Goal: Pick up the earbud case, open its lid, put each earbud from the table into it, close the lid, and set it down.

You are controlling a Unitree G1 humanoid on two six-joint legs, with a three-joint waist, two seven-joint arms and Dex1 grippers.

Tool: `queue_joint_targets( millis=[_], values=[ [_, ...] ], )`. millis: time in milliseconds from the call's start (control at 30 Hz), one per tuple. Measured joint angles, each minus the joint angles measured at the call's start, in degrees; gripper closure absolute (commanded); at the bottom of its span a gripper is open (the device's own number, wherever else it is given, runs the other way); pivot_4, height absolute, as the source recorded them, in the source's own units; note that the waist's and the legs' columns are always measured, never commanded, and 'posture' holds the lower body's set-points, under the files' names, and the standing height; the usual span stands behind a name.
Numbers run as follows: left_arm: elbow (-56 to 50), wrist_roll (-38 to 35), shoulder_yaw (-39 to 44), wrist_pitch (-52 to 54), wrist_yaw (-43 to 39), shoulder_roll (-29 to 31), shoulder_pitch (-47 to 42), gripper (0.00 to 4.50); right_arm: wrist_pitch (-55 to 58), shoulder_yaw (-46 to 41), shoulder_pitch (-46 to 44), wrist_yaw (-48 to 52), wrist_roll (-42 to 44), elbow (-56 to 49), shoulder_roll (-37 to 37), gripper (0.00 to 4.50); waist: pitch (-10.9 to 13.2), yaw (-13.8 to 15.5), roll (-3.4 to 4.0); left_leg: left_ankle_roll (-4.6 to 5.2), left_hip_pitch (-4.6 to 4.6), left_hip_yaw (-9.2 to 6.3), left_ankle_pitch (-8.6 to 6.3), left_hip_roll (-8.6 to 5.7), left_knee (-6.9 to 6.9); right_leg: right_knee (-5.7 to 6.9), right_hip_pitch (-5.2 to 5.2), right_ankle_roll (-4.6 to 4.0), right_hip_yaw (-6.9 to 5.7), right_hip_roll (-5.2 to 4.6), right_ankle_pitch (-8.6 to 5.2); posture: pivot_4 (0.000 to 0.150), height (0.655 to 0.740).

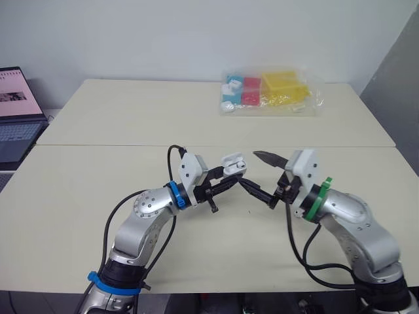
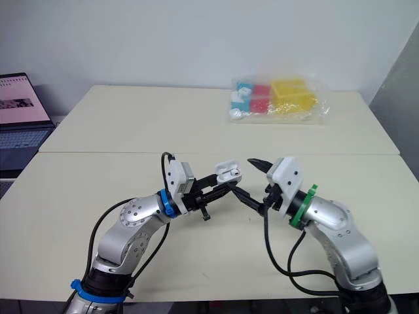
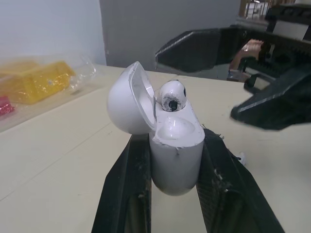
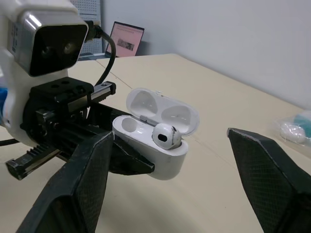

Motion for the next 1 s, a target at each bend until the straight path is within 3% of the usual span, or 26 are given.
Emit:
queue_joint_targets(
  millis=[167, 267, 467, 667, 1000],
  values=[
    [0.01, 0.84, 0.01, -1.37, -0.25, 0.60, 0.72, 3.67, 9.12, -6.45, -0.48, 7.91, 5.80, -0.41, -18.06, 0.61, 0.01, 0.07, -0.01, 0.01, 0.01, 0.02, 0.00, -0.02, -0.03, -0.05, 0.01, -0.01, -0.02, -0.03, -0.01, 0.150, 0.7354],
    [0.03, 2.05, -0.46, -2.84, -1.21, 0.78, 1.24, 3.67, 11.15, -1.48, -1.99, 12.76, 0.85, 4.19, -29.53, 0.61, 0.04, -0.02, -0.07, 0.02, 0.05, 0.00, -0.01, 0.01, -0.06, -0.07, -0.01, -0.06, -0.02, 0.01, -0.03, 0.150, 0.7354],
    [-0.02, 3.39, -2.28, -4.80, -1.86, 0.73, 2.56, 3.67, 10.47, 12.56, -6.85, 19.97, -8.72, 12.09, -36.29, 0.61, 0.06, -0.09, -0.06, 0.02, 0.02, -0.01, -0.01, 0.03, -0.09, -0.12, -0.03, -0.08, -0.02, 0.04, -0.05, 0.150, 0.7354],
    [-0.01, 4.35, -2.40, -5.55, -2.37, 0.91, 3.13, 3.67, 6.34, 20.77, -10.74, 26.61, -14.87, 18.87, -34.77, 0.61, 0.06, -0.08, -0.06, 0.02, -0.05, 0.01, -0.01, 0.02, -0.05, -0.15, -0.08, -0.06, 0.00, 0.03, -0.05, 0.150, 0.7354],
    [-0.02, 5.21, -2.44, -5.93, -2.30, 0.73, 3.41, 3.67, 5.25, 25.33, -17.19, 30.72, -23.29, 25.38, -30.49, 0.61, 0.06, -0.04, -0.06, 0.01, -0.04, 0.03, -0.01, 0.02, -0.05, -0.12, -0.08, -0.06, 0.01, 0.02, -0.05, 0.150, 0.7354]
  ],
)
